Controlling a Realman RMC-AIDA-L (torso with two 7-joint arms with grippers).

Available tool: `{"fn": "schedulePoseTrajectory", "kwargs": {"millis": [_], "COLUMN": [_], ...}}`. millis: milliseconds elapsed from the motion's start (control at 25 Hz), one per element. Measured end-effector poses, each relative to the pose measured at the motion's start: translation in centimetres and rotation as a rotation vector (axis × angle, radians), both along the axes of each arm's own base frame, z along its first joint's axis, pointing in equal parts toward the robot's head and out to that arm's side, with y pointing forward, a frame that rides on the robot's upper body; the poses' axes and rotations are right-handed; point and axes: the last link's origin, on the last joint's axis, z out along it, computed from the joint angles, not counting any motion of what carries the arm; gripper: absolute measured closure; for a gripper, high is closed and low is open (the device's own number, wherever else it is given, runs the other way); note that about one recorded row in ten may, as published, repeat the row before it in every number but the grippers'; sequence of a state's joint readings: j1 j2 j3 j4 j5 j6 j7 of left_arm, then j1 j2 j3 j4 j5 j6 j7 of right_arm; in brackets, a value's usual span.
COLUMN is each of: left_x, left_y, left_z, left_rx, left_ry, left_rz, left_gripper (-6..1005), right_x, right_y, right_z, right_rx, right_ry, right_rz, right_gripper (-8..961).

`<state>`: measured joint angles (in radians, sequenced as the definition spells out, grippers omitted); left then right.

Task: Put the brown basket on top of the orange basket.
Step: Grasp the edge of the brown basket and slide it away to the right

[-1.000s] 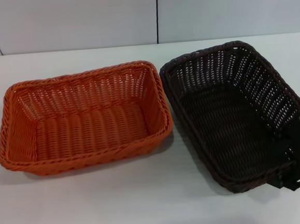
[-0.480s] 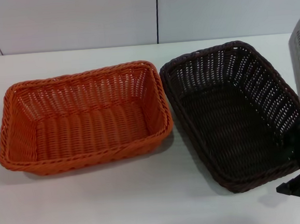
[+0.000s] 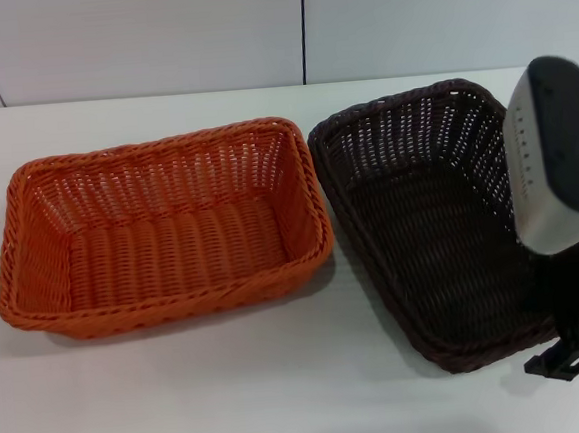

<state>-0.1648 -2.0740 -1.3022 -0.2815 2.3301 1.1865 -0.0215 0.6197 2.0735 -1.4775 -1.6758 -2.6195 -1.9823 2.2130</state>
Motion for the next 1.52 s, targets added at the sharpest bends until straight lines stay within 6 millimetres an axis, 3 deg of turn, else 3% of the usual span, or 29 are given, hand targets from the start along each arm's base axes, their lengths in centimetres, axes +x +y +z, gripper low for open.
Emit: {"fn": "schedulePoseTrajectory", "kwargs": {"millis": [520, 920, 1400, 1520], "left_x": [0.0, -0.2, -0.1, -0.1], "left_y": [0.0, -0.1, 0.1, 0.1], "left_z": [0.1, 0.2, 0.2, 0.2], "left_rx": [-0.001, -0.002, -0.008, -0.008], "left_ry": [0.002, 0.008, 0.012, 0.012], "left_rz": [-0.001, 0.002, -0.003, -0.001], "left_gripper": [198, 198, 198, 198], "right_x": [1.3, 1.4, -0.2, -0.9], "right_y": [0.8, 1.6, 1.3, 0.9], "right_z": [-2.8, -3.3, -3.6, -3.3], "right_rx": [-0.024, 0.050, 0.082, 0.104], "right_ry": [-0.035, -0.101, -0.064, -0.050], "right_rz": [-0.014, 0.044, 0.147, 0.189], "right_gripper": [310, 401, 780, 818]}}
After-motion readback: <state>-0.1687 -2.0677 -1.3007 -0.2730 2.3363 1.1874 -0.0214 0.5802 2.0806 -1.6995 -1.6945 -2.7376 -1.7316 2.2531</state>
